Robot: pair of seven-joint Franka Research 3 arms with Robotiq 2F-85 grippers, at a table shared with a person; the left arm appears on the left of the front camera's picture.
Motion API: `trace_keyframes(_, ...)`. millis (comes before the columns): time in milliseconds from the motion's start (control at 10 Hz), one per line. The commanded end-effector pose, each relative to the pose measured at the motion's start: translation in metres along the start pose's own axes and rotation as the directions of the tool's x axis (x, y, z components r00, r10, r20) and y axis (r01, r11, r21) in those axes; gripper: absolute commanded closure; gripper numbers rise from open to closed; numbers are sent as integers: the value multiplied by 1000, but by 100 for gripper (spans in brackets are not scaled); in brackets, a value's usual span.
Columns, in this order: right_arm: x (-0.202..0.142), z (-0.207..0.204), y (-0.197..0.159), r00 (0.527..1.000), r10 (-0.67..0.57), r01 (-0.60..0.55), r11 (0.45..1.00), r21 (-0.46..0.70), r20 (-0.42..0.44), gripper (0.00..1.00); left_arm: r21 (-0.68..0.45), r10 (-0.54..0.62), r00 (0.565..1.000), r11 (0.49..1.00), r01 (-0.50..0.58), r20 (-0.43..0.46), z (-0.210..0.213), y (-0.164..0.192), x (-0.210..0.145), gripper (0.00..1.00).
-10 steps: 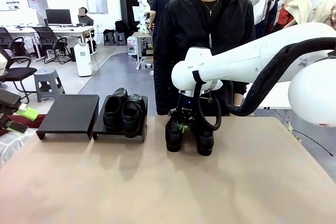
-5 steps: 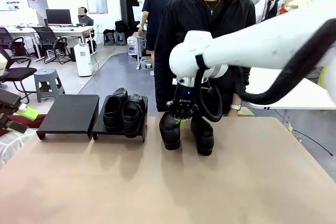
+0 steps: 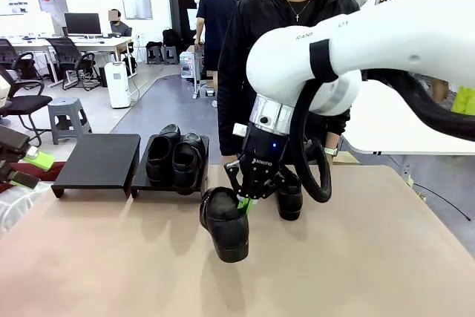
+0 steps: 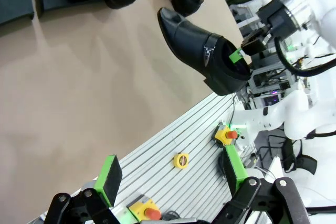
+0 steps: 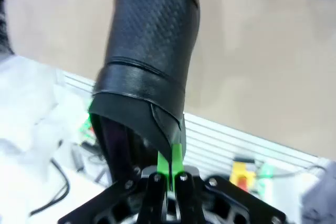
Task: Organize the shoes by placing them on the stand.
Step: Pick up one Shoe and place it in the middle of the table.
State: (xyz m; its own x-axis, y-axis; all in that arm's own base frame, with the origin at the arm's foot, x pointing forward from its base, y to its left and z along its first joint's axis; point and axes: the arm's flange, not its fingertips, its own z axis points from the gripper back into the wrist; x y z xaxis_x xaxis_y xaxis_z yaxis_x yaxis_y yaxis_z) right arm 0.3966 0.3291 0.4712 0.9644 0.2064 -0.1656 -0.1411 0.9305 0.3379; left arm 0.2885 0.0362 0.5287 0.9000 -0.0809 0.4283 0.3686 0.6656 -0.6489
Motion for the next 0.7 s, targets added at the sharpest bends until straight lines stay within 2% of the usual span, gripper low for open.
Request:
trace_keyframes(0, 9, 6, 1, 999, 11, -12, 1000, -23, -45, 100, -21, -9, 1000, 1000, 9, 10, 1, 0, 0, 0)
trace_keyframes(300, 9, 6, 1, 999, 11, -12, 1000, -23, -45, 100, -21, -9, 1000, 1000, 9, 10, 1, 0, 0, 0)
trace_keyframes(400, 3, -6, -3, 999, -6, 5, 1000, -9, -31, 100, -21, -9, 1000, 1000, 9, 10, 1, 0, 0, 0)
trace_keyframes(500, -3, -21, 6, 992, -129, 129, 991, -37, -11, 100, -21, -9, 1000, 1000, 9, 10, 1, 0, 0, 0)
trace_keyframes(600, -18, -44, 19, 985, -173, 174, 984, -28, 11, 100, -21, -9, 1000, 1000, 9, 10, 1, 0, 0, 0)
